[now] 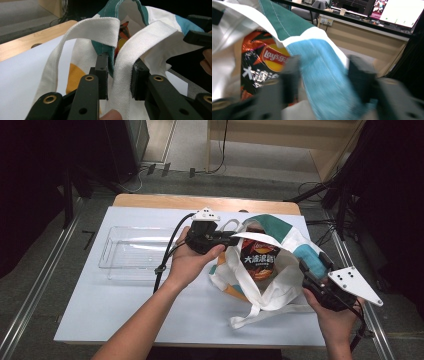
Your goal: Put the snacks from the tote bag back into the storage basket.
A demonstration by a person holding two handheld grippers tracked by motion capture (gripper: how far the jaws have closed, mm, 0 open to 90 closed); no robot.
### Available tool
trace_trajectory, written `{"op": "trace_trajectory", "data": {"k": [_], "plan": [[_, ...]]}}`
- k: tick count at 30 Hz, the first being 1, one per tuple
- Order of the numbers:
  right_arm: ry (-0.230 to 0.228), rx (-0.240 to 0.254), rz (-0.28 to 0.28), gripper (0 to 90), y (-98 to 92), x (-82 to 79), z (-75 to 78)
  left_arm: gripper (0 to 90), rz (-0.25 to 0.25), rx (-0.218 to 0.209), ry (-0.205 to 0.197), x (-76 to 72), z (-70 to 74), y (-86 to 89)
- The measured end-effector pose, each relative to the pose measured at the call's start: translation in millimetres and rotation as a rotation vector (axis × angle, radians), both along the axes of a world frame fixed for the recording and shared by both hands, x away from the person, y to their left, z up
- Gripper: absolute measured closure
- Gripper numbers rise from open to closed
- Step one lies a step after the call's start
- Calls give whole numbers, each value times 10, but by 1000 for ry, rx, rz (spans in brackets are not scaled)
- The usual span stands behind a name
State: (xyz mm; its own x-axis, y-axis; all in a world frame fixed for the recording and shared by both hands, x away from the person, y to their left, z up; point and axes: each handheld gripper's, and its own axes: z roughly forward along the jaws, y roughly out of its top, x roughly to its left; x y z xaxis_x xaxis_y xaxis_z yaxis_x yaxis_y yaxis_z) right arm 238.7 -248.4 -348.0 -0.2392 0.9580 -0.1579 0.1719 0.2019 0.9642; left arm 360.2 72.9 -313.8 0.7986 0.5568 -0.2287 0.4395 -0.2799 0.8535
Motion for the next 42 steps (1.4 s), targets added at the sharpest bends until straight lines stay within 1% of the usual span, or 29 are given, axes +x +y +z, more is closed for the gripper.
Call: {"op": "trace_trajectory", "data": {"k": [1, 2, 3, 4, 5, 6, 7, 9, 10, 14, 15, 16, 18, 20, 22, 24, 26, 28, 29, 31, 32, 33, 35, 36, 37, 39, 40, 41, 42], "plan": [[7, -1, 6, 618, -14, 2, -2, 731, -6, 1, -1, -5, -1, 2], [3, 11, 13, 655, -43, 4, 1, 724, -15, 1, -5, -10, -4, 4], [4, 35, 17, 686, -71, 1, 4, 703, -27, -2, -4, -14, -9, 7], [-1, 47, 17, 717, -100, 3, 10, 649, -40, -10, 6, -18, -13, 9], [-4, 60, 14, 738, -129, 3, 17, 568, -53, -18, 11, -23, -17, 8], [-5, 91, 21, 755, -163, 4, 28, 463, -56, -6, -8, -37, -14, 9], [-4, 123, 30, 763, -198, 8, 40, 374, -38, 12, -35, -62, -2, 7], [-3, 169, 42, 771, -254, 12, 69, 252, -29, 30, -74, -95, 25, 19], [-1, 181, 44, 771, -269, 15, 80, 219, -31, 28, -89, -110, 41, 35], [-3, 195, 39, 771, -288, 32, 114, 206, -45, 19, -119, -187, 66, 121], [-5, 200, 38, 771, -291, 39, 113, 210, -53, 16, -123, -206, 57, 149], [-7, 203, 33, 771, -295, 45, 111, 242, -62, 16, -122, -226, 44, 176], [-8, 214, 30, 771, -297, 54, 107, 371, -78, 34, -118, -257, 13, 220], [-9, 222, 28, 771, -289, 59, 108, 426, -108, 45, -104, -291, -30, 278], [-12, 225, 28, 771, -292, 63, 109, 495, -126, 62, -102, -313, -52, 340], [-11, 232, 27, 771, -300, 70, 103, 635, -144, 53, -98, -324, -62, 400], [-11, 235, 30, 771, -296, 69, 97, 789, -172, 61, -83, -323, -75, 425], [-13, 229, 30, 771, -283, 65, 93, 848, -171, 66, -87, -337, -88, 427], [-16, 229, 31, 771, -278, 65, 91, 855, -168, 60, -88, -343, -98, 426], [-19, 225, 31, 771, -277, 64, 88, 848, -164, 37, -89, -359, -121, 437], [-17, 231, 29, 771, -279, 62, 87, 828, -167, 11, -80, -367, -142, 444], [-19, 233, 29, 771, -288, 63, 86, 776, -161, 3, -77, -381, -172, 448], [-18, 239, 30, 771, -298, 63, 86, 570, -117, 10, -75, -422, -279, 447], [-15, 243, 31, 771, -300, 62, 85, 499, -113, 11, -73, -437, -333, 450], [-15, 243, 31, 771, -300, 62, 84, 479, -120, 21, -79, -465, -434, 455], [-13, 245, 32, 771, -296, 63, 81, 463, -126, 35, -85, -507, -560, 461], [-17, 241, 31, 771, -296, 66, 80, 433, -134, 46, -85, -527, -619, 459], [-17, 241, 32, 771, -294, 67, 79, 397, -133, 56, -98, -558, -679, 452], [-16, 243, 32, 771, -291, 68, 78, 371, -147, 48, -112, -586, -717, 450]]}}
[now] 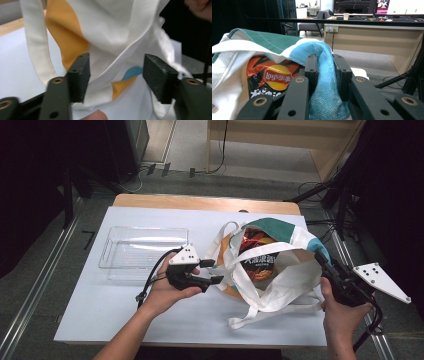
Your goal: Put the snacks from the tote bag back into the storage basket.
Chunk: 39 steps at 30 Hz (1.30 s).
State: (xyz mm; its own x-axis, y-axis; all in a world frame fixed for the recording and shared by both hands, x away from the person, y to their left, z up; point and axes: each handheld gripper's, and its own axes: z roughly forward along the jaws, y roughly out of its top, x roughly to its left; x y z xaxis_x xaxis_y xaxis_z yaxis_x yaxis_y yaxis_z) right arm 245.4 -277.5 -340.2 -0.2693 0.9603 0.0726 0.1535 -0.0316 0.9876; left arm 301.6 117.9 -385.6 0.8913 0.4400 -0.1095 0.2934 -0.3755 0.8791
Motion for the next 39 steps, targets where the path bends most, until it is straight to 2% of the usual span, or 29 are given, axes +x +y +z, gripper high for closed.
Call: {"op": "trace_trajectory", "data": {"k": [1, 3, 5, 9, 10, 11, 15, 18, 20, 22, 25, 29, 31, 32, 33, 34, 35, 36, 37, 39], "plan": [[0, 3, 1, 771, 1, 0, 0, 357, -20, -3, -10, -23, -26, -6], [1, 3, 4, 772, 6, 0, -1, 354, 3, 16, -32, -42, -51, -36], [3, 4, 3, 772, 9, -1, -4, 481, 36, 44, -44, -31, -54, -54], [1, 5, 4, 772, 7, -8, -4, 821, 3, 61, -13, -2, -21, -15], [3, 6, 5, 772, 7, -12, -4, 882, -5, 54, -14, -5, -6, 0], [3, 4, 7, 772, 4, -15, -6, 900, -14, 35, -20, -9, 35, 33], [2, 21, 16, 774, -22, -18, 2, 900, 7, -21, -46, 32, 246, 104], [4, 22, 21, 774, -22, -25, 3, 900, 46, -74, -69, 148, 445, 120], [9, 20, 26, 775, -16, -37, 3, 900, 75, -91, -87, 255, 561, 104], [5, 16, 30, 775, -18, -48, 3, 900, 106, -127, -92, 422, 708, 67], [-2, 11, 41, 776, -19, -66, -6, 900, 153, -178, -67, 689, 890, -14], [-3, 11, 57, 777, -16, -80, -19, 900, 217, -201, -24, 1027, 1043, -208], [-3, 13, 64, 778, -25, -86, -23, 882, 243, -183, 15, 1175, 1032, -315], [-4, 16, 65, 779, -27, -89, -25, 856, 251, -169, 82, 1301, 979, -381], [-4, 17, 65, 779, -34, -92, -28, 805, 257, -162, 123, 1374, 930, -420], [-9, 16, 65, 779, -43, -89, -31, 717, 291, -143, 159, 1455, 857, -467], [-4, 24, 67, 779, -48, -91, -33, 595, 335, -118, 173, 1517, 784, -500], [-6, 26, 66, 779, -58, -89, -34, 473, 356, -99, 180, 1566, 706, -516], [0, 32, 68, 780, -67, -92, -34, 389, 366, -91, 188, 1583, 657, -507], [1, 38, 64, 779, -88, -86, -36, 255, 380, -101, 188, 1567, 590, -444]]}}
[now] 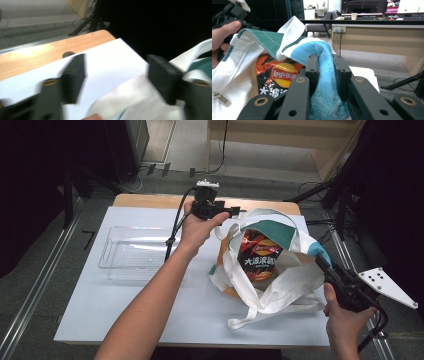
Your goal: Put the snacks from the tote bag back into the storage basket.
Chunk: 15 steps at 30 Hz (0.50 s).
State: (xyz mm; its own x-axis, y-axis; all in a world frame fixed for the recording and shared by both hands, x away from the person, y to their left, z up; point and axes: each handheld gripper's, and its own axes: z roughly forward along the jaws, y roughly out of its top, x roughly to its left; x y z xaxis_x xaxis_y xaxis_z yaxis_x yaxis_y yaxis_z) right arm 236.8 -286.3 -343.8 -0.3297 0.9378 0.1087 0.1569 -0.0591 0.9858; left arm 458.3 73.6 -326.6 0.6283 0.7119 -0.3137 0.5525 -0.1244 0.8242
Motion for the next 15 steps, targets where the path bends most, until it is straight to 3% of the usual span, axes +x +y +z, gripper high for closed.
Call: {"op": "trace_trajectory", "data": {"k": [4, 9, 12, 15], "plan": [[4, 15, -3, 779, -26, 18, -3, 158, 33, -15, -21, -136, -30, 209], [1, 11, -7, 779, 5, 32, 6, 148, 58, -7, -98, -549, 35, 384], [1, 16, -12, 779, 13, 46, 2, 171, 23, 12, -134, -806, 16, 390], [1, 15, -16, 780, 23, 47, 17, 230, -21, -5, -164, -1036, -12, 399]]}}
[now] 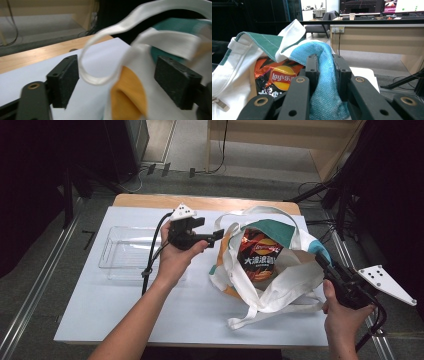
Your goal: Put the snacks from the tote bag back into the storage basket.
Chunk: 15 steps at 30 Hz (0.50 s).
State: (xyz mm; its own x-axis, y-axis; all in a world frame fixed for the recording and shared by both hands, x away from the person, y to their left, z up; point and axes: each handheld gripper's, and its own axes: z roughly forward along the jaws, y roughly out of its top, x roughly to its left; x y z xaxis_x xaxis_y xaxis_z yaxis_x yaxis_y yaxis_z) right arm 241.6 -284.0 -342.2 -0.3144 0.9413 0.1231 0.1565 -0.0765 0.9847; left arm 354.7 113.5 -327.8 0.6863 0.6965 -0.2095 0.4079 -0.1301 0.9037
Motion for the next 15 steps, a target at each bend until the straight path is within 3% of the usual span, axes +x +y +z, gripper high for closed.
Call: {"op": "trace_trajectory", "data": {"k": [4, 8, 10, 12, 15], "plan": [[-3, -7, -6, 779, 3, 7, 11, 304, -69, -58, -11, -220, -51, -3], [0, 0, -6, 779, 14, 12, 9, 319, -156, -23, 43, -232, -192, -158], [-3, -4, -5, 779, 24, 9, 13, 320, -200, -37, 66, -230, -225, -233], [-4, -3, -5, 779, 27, 9, 15, 327, -226, -49, 50, -261, -220, -301], [-6, 4, -6, 779, 13, 12, 23, 284, -236, -15, 28, -345, -219, -421]]}}
